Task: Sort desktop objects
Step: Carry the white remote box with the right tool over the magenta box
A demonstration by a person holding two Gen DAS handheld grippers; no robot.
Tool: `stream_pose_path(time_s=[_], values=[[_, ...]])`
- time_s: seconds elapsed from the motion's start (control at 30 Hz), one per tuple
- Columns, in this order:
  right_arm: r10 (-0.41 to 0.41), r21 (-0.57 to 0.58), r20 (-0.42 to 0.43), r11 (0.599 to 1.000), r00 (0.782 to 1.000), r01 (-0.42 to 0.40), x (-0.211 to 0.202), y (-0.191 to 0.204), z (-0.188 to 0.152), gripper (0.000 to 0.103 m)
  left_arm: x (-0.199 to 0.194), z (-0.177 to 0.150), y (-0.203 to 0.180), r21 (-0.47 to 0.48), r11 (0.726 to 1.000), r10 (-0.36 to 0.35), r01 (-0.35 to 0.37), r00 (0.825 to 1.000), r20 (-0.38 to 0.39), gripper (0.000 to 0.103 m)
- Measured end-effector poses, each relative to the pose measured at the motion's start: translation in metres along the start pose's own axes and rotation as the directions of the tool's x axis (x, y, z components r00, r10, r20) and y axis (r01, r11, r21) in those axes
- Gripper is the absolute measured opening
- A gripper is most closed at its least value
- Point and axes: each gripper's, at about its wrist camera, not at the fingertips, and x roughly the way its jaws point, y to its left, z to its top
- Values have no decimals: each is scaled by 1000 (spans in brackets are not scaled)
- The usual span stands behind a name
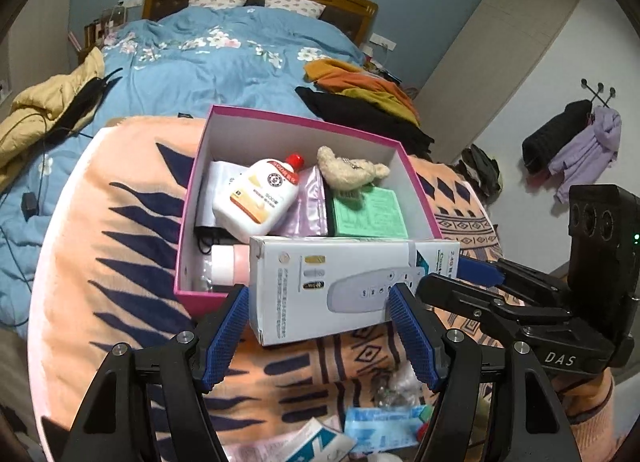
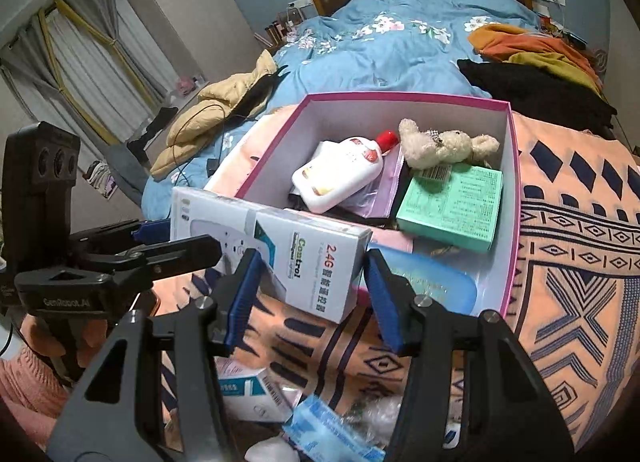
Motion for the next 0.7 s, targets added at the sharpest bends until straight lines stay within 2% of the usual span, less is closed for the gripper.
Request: stream_pose_path(time_s=[0.7], values=[[-28,32,-109,999,994,32,67,-31,15,56,68,17,30,-56,997,50,-56,993,-109,72]])
